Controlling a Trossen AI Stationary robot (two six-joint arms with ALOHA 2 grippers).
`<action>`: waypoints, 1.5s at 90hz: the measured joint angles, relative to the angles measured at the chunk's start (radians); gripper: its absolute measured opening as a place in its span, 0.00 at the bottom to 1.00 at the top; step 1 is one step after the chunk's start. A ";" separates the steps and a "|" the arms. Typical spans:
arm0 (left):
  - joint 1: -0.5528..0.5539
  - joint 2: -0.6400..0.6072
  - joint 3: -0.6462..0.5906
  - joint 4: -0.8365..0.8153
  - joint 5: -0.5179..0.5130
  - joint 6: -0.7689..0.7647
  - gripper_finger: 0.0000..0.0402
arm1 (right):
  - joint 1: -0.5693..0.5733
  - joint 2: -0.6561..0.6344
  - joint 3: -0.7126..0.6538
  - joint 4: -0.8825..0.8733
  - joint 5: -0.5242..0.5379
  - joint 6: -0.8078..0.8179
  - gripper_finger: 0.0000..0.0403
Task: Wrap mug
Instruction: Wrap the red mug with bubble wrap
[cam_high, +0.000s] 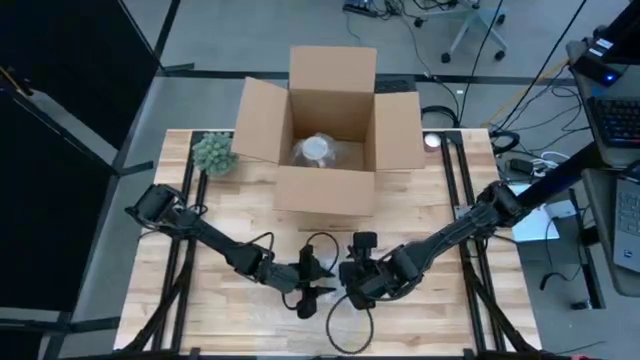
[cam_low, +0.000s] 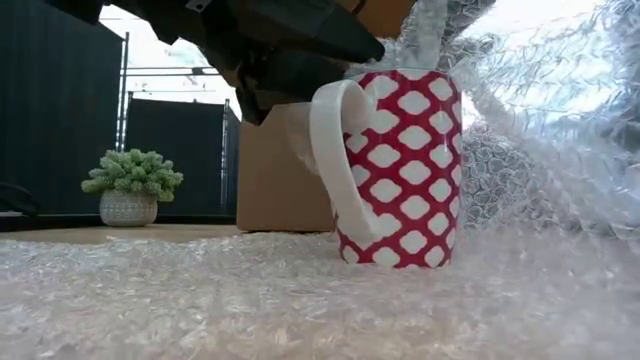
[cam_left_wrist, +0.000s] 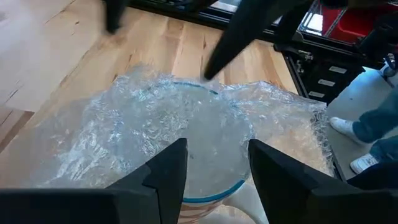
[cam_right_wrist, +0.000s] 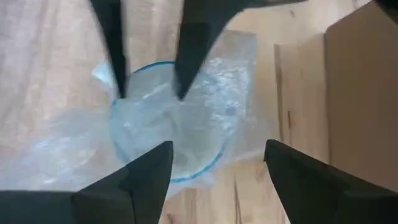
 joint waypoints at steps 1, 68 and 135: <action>0.000 0.000 0.000 0.000 0.000 0.000 0.40 | -0.004 0.002 0.000 0.000 -0.001 0.000 0.60; 0.000 0.000 0.000 -0.004 -0.001 0.000 0.40 | 0.011 0.114 0.002 0.137 -0.283 -0.024 0.60; -0.046 -0.195 -0.002 -0.385 0.020 -0.027 0.40 | 0.008 0.204 0.002 0.201 -0.263 -0.069 0.60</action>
